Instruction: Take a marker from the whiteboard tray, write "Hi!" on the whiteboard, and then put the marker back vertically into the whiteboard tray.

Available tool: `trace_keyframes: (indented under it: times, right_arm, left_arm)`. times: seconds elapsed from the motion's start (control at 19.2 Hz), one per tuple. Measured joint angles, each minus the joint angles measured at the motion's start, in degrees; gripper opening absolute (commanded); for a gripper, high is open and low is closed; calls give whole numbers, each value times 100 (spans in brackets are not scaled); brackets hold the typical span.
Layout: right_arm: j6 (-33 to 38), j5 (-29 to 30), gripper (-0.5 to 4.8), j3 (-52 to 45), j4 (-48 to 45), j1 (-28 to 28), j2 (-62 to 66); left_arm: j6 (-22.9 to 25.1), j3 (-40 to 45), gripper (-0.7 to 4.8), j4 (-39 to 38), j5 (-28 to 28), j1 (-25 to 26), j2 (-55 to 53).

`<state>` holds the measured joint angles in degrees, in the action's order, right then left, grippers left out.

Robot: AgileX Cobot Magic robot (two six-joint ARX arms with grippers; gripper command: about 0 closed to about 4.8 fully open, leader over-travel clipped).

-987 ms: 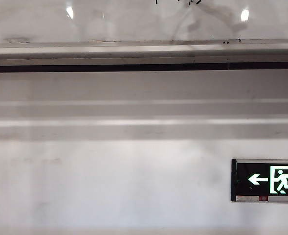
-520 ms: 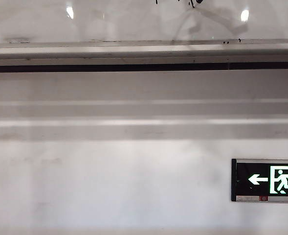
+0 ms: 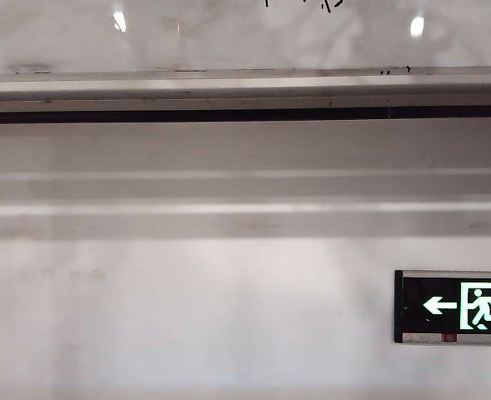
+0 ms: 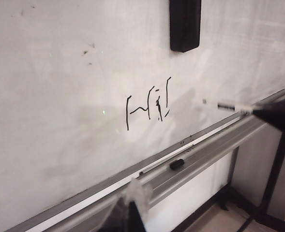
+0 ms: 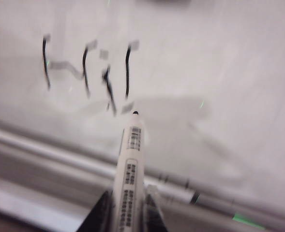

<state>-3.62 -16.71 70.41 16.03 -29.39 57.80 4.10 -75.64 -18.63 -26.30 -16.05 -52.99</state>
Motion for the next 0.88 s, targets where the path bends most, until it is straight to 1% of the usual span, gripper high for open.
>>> trace_keyframes:
  times: [0.1,0.21,0.26,0.36,0.42,0.47,0.52,0.57,0.62,0.68,0.73,0.78,0.88]
  right_arm:
    - [396,-2,-5,0,310,0,-48]
    - [535,-22,-5,-4,662,2,-50]
    - [566,-70,-5,-26,741,2,-50]
    - [664,-225,-5,-251,745,4,-103]
    - [732,-275,-5,-494,728,4,-175]
    - [796,-308,-5,-695,675,7,-227]
    - [835,-369,-5,-973,476,7,-319]
    - [850,-367,-5,-1187,273,7,-400]
    - [855,-361,-5,-1394,24,7,-476]
    - [855,-330,-5,-1499,-157,9,-496]
    - [837,-291,-5,-1703,-544,15,-516]
    - [800,-251,-5,-1869,-798,83,-507]
    - [778,-83,-5,-1982,-1209,319,-293]
  left_arm:
    - [-107,0,-6,0,-46,-4,-2]
    - [-122,0,-6,2,-50,-85,-2]
    - [-127,0,-6,20,-46,-166,-7]
    - [-133,-2,-6,111,31,-514,-37]
    - [-131,-4,-6,136,256,-850,-83]
    - [-120,-4,-6,146,387,-1064,-120]
    - [-114,-4,-6,168,621,-1397,-195]
    - [-109,-4,-6,164,780,-1582,-243]
    - [-109,-4,-6,170,1106,-1871,-286]
    - [-105,-4,-6,166,1366,-2024,-302]
    - [-26,-4,-6,190,1751,-2280,-326]
    - [162,-4,-6,199,2168,-2529,-356]
    - [378,-4,-6,232,2455,-2651,-361]
